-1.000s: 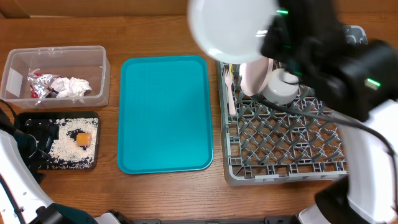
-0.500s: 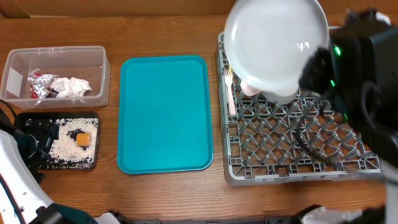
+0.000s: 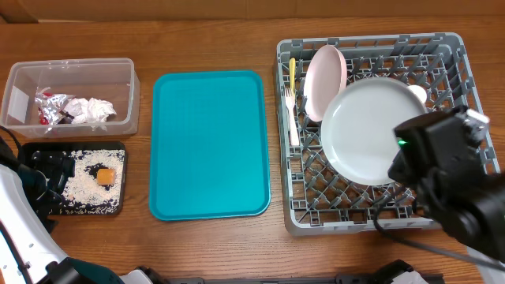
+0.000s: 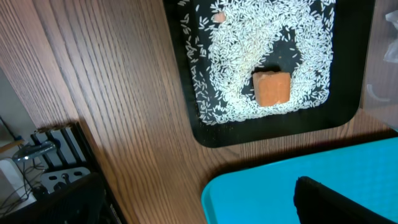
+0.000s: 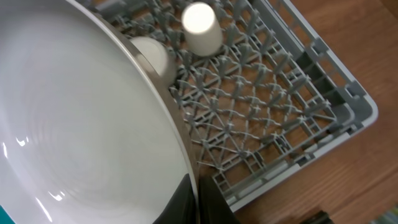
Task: Sort waste into correct bins and load items into the dishwasher rack
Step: 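Carry the white plate over the rack and lower it flat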
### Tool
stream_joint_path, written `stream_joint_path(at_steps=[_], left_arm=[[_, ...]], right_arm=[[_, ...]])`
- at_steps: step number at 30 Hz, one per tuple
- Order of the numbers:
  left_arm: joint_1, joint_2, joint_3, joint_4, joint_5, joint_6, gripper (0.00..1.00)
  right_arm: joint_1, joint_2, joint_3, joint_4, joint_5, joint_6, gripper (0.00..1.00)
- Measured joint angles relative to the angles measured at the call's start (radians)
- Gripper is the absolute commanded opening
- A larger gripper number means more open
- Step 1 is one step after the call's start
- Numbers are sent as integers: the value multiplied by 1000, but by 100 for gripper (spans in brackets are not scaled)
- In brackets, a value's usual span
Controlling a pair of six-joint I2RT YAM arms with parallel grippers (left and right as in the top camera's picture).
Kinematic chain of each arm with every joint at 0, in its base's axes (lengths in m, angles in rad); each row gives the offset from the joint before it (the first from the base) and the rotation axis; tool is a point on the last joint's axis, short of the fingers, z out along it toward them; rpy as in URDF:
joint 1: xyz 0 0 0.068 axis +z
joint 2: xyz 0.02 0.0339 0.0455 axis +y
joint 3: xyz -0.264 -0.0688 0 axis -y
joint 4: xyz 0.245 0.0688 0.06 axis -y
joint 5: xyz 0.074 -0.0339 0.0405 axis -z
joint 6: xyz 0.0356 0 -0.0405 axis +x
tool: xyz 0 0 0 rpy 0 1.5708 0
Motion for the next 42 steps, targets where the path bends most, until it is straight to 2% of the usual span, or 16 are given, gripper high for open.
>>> stream_joint_path(at_steps=[10, 18, 26, 35, 42], left_arm=[[0, 0, 0, 0, 0, 0, 100], [0, 0, 0, 0, 0, 0, 100], [0, 0, 0, 0, 0, 0, 100], [0, 0, 0, 0, 0, 0, 100], [0, 0, 0, 0, 0, 0, 100]], right_arm=[[0, 63, -179, 4, 81, 126, 4], [0, 156, -280, 6, 90, 164, 4], [14, 186, -284, 8, 78, 172, 4], [150, 186, -284, 8, 64, 173, 4], [151, 196, -284, 9, 67, 179, 4]])
